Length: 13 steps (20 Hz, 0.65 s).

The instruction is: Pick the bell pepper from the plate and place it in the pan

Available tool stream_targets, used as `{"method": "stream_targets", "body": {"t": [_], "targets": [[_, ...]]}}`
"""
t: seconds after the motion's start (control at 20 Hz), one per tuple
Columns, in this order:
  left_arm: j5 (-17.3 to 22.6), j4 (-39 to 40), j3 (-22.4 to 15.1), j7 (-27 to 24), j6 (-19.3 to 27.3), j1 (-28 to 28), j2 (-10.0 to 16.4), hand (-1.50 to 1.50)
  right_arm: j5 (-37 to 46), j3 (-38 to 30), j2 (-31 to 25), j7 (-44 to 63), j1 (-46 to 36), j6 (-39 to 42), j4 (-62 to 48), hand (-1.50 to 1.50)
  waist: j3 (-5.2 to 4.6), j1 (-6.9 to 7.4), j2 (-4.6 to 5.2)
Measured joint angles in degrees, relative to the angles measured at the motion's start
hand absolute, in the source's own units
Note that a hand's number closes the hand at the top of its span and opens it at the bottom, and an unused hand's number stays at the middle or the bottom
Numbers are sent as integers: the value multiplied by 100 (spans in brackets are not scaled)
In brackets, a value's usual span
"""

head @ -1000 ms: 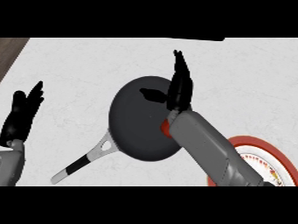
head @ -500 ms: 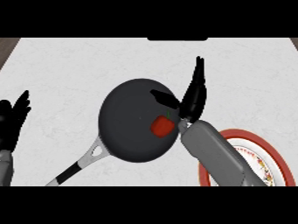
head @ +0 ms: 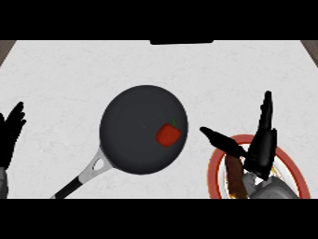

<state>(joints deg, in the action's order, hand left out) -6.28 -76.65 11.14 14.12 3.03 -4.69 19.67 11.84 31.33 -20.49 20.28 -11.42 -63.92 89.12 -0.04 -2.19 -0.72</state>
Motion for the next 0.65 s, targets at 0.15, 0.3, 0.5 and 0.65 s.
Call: {"method": "stream_targets", "body": {"t": [0.15,0.3,0.5,0.65], "targets": [[-7,138,25,-84,-7,-78,-5,0,-66,-10,-587,-15,892,107,1065,-150,0,0,16],[-28,84,19,-52,-15,-65,-8,0,-319,-170,-1154,-256,1756,230,1941,-150,5,32,28],[-22,34,23,-27,-58,-61,-20,0,-826,-565,-1687,-829,2832,443,2811,-150,9,58,38],[-5,-113,32,6,-107,27,-14,0,-1243,-935,-1921,-1331,3600,705,3325,-150,11,70,37]]}}
